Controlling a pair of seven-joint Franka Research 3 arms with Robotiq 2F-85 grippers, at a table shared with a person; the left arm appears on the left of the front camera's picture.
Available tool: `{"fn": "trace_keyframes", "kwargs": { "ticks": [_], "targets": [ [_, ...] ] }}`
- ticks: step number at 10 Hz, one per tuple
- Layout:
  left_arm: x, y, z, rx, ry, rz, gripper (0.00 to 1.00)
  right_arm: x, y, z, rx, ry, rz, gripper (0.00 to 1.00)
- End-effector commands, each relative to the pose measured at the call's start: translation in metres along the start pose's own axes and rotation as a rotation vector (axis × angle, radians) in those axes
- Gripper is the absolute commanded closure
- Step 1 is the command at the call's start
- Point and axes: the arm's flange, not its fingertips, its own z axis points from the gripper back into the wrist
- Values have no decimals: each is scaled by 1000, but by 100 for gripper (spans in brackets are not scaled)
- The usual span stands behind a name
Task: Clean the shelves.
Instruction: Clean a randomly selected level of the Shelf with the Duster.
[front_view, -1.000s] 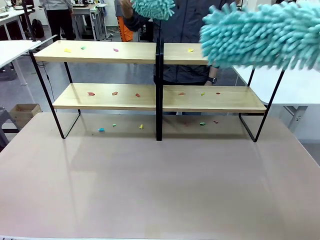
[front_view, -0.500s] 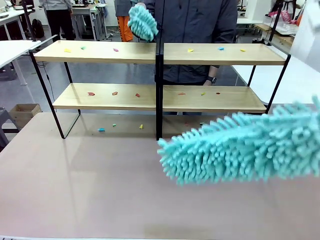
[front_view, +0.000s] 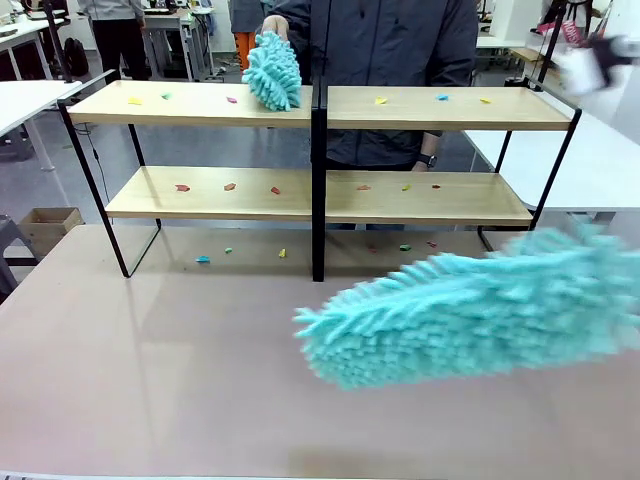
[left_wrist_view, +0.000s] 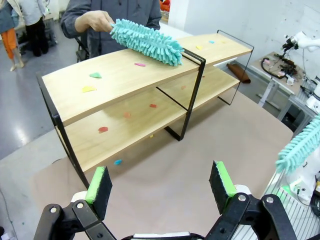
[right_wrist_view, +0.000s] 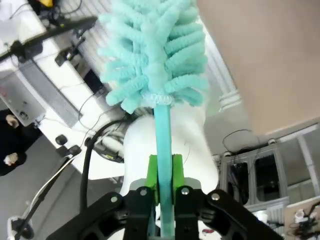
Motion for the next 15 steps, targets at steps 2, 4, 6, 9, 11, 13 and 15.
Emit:
{"fn": "trace_keyframes", "kwargs": {
  "ticks": [2,4,6,9,11,13,15],
  "targets": [
    [-5,-2,-2,17,9,5,0,147,-8,9,-14,-246,-258,87],
    [-5,-2,-2,17,9,5,0,175,1,7,-60,-322,-389,87],
    [-5,-2,-2,17,9,5,0,158,-12,-1,35,-246,-207,87],
    [-5,-2,-2,17,9,5,0,204,-10,-2,44,-350,-271,87],
    [-5,-2,-2,17,9,5,0,258,-15,-15,80,-474,-339,87],
    [-5,-2,-2,17,9,5,0,289,-25,-21,84,-604,-474,87],
    [-5,-2,-2,17,9,5,0,302,-34,-20,89,-617,-568,87]
  ]
}}
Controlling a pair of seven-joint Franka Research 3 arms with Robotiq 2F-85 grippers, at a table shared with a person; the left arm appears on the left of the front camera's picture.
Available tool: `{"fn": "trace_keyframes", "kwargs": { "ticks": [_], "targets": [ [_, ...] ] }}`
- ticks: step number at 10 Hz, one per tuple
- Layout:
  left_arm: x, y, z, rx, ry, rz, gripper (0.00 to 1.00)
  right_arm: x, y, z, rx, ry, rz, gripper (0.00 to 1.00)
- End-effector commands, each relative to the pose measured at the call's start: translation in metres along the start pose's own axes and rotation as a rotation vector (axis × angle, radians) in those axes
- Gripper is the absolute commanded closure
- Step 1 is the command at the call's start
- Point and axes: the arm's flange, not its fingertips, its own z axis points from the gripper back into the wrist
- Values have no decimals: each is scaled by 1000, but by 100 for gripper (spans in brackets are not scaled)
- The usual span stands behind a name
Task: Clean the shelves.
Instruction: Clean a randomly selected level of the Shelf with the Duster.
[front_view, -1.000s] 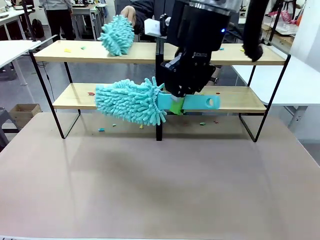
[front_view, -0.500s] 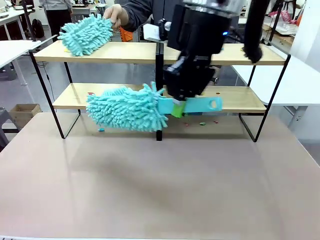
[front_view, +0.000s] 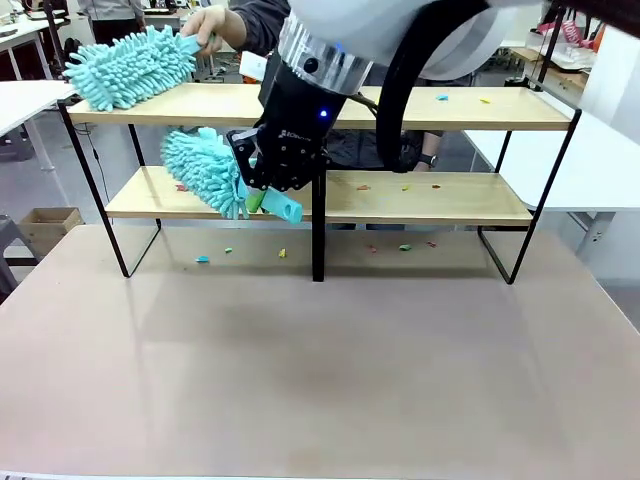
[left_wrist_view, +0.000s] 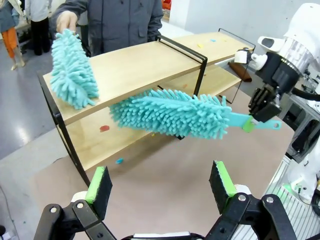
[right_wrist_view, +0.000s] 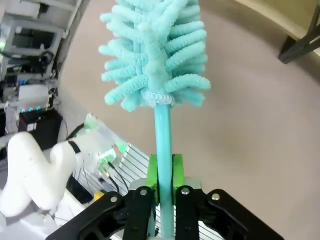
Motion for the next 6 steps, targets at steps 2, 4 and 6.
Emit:
{"fn": "trace_keyframes", "kwargs": {
  "ticks": [2,4,6],
  "targets": [
    [-5,-3,-2,11,3,9,0,11,-1,-11,-73,13,-131,100],
    [-5,-3,-2,11,3,9,0,17,-9,-17,-97,-117,-234,100],
    [-5,-3,-2,11,3,9,0,20,-15,-24,-92,-195,-261,100]
  ]
}}
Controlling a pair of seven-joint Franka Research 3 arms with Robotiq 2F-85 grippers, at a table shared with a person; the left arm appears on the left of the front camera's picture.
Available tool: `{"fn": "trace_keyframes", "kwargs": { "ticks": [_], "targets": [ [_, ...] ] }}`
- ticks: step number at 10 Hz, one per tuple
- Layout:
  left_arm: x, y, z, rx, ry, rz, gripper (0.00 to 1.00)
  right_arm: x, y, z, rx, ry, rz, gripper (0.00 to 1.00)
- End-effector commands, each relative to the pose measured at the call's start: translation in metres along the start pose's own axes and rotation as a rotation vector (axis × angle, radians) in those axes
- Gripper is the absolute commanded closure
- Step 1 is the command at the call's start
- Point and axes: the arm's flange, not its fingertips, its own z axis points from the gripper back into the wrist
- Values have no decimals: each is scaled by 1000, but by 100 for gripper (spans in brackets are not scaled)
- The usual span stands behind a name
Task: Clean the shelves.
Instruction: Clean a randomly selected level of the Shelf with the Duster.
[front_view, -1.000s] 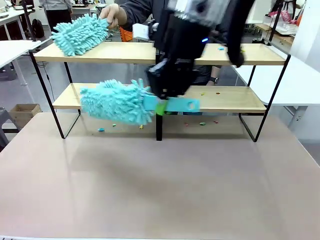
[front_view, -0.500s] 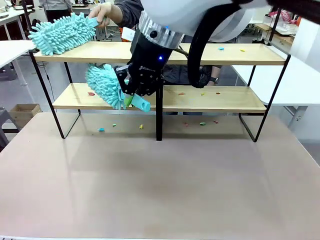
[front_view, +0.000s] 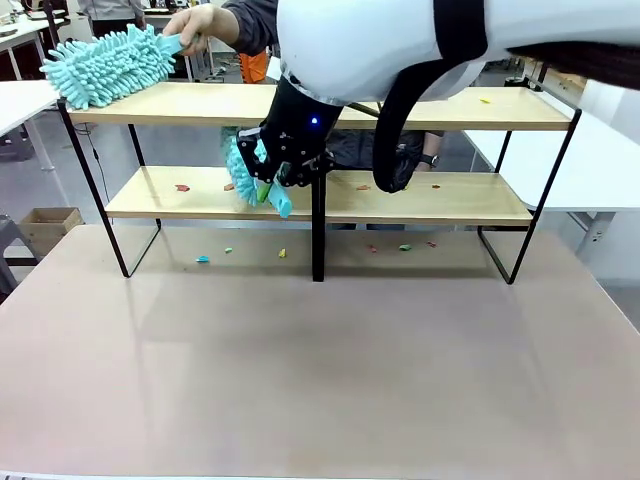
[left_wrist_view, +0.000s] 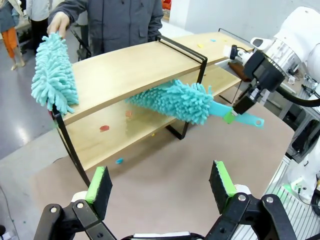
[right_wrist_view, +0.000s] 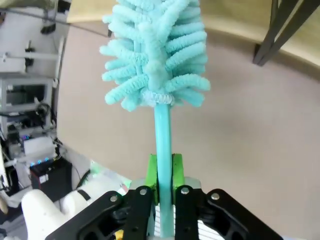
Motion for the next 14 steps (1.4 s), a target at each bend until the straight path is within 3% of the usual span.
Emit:
{"fn": "trace_keyframes", "kwargs": {
  "ticks": [1,4,9,14],
  "targets": [
    [-5,-3,-2,11,3,9,0,-1,0,-12,-33,-74,-42,100],
    [-5,-3,-2,11,3,9,0,2,-6,-20,-191,-173,-82,100],
    [-5,-3,-2,11,3,9,0,7,-9,-36,-234,-79,-75,100],
    [-5,-3,-2,11,3,9,0,13,-2,-57,-198,-30,-64,100]
  ]
}}
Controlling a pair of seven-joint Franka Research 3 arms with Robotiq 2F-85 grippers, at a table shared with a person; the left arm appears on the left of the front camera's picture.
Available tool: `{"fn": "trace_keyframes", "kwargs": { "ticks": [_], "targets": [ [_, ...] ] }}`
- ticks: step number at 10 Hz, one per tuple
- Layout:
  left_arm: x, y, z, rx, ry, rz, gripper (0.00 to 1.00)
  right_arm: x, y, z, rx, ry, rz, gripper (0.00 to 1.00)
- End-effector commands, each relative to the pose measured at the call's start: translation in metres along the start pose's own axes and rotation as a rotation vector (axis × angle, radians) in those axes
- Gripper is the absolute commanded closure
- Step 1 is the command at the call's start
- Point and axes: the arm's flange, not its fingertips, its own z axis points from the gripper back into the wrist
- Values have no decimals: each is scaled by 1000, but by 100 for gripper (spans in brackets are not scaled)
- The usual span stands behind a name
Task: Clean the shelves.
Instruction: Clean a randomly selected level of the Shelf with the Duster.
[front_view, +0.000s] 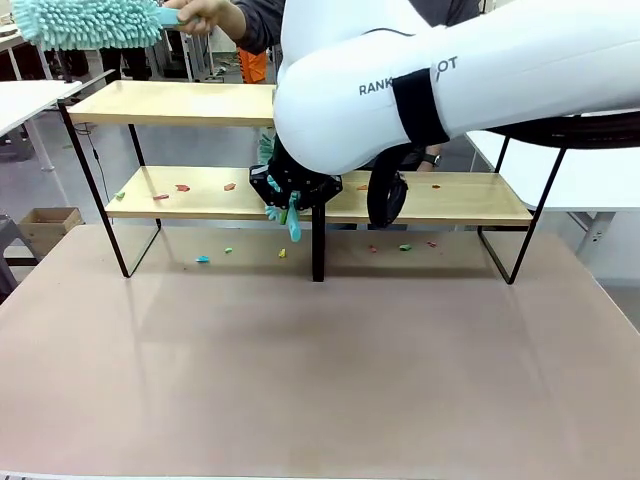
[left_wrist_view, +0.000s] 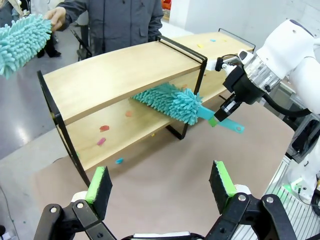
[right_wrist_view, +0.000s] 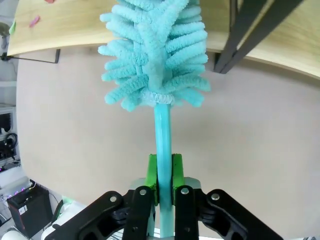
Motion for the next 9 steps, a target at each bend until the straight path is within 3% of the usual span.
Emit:
{"fn": "trace_keyframes", "kwargs": {
  "ticks": [1,7,9],
  "targets": [
    [-5,-3,-2,11,3,9,0,3,13,-3,15,8,0,100],
    [-5,-3,-2,11,3,9,0,13,42,-13,191,52,187,100],
    [-5,-3,-2,11,3,9,0,18,60,-19,194,73,250,100]
  ]
}}
